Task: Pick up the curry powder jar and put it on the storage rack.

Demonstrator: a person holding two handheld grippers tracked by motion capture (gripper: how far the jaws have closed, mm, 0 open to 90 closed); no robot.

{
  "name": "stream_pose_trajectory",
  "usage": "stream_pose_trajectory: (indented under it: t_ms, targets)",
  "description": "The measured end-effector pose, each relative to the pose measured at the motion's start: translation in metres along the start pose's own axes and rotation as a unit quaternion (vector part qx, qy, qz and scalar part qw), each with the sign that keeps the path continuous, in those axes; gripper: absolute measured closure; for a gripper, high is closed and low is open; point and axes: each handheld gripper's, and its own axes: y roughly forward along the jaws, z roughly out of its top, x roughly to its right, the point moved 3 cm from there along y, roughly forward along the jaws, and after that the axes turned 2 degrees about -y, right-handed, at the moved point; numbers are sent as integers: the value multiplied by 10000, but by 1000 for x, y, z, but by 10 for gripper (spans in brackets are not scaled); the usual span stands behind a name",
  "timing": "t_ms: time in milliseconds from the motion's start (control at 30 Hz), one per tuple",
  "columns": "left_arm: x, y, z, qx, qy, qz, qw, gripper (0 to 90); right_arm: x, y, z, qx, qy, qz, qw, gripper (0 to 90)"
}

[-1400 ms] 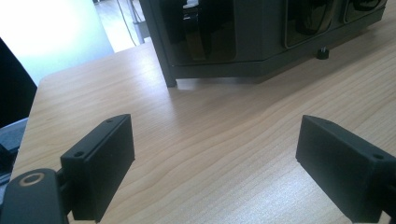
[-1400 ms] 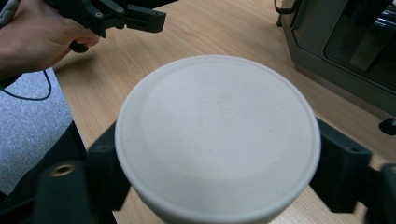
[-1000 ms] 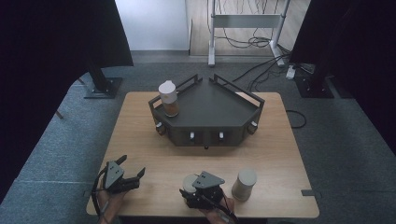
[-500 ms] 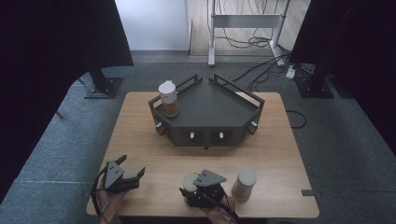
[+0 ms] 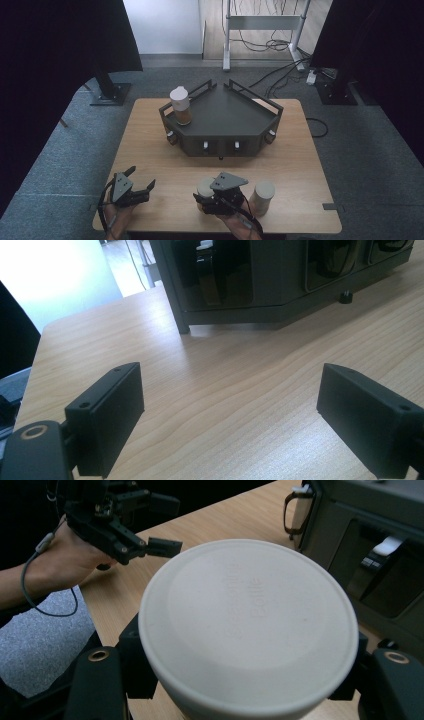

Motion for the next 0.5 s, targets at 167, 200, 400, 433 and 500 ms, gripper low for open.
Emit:
stream_pose_trajectory:
  t_ms: [167,200,400,433,500]
  targets:
    - [0,0,0,-10,21,-6,10000,113,7,-5,11,25,5,31,10000,333]
    - [0,0,1,-16,22,-6,10000,113,9,-6,13,35,10,35,10000,333]
    - [0,0,0,-8,15,-4,10000,113,17,-10,25,39,-28,-29,10000,333]
    - [0,0,0,-8,13,-3,10000,112,18,-11,27,37,-32,-28,10000,333]
    - [0,0,0,-9,18,-4,10000,113,22,-12,32,41,-28,-15,10000,333]
